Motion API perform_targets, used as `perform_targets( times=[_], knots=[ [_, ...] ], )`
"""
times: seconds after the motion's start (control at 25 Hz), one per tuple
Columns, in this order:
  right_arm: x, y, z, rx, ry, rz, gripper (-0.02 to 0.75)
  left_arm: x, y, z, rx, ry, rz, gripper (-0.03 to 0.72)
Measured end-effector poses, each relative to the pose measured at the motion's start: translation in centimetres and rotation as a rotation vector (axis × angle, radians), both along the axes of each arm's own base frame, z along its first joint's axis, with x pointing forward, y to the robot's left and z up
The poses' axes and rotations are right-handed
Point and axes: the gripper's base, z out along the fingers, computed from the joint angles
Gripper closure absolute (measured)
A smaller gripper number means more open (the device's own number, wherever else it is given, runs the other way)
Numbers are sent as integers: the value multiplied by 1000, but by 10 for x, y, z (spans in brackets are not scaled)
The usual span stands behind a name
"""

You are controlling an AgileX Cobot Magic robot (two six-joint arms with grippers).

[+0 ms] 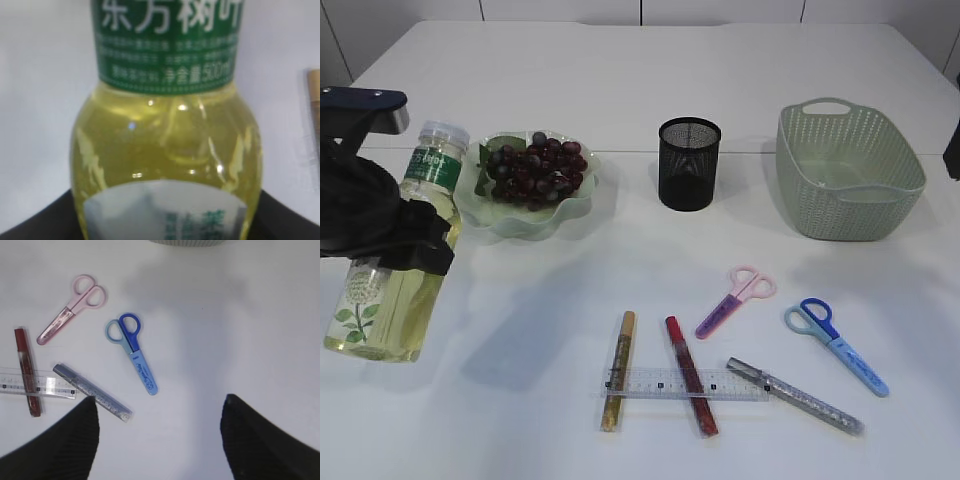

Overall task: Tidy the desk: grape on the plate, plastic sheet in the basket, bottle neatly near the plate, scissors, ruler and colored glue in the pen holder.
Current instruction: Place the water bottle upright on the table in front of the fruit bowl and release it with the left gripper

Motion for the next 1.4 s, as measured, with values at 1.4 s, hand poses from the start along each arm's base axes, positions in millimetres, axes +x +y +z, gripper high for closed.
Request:
perform_targets(
  times=[1.4],
  knots=[
    [0,-1,0,-15,-1,0,153,-35,-4,-54,-343,-932,-184,256]
  ],
)
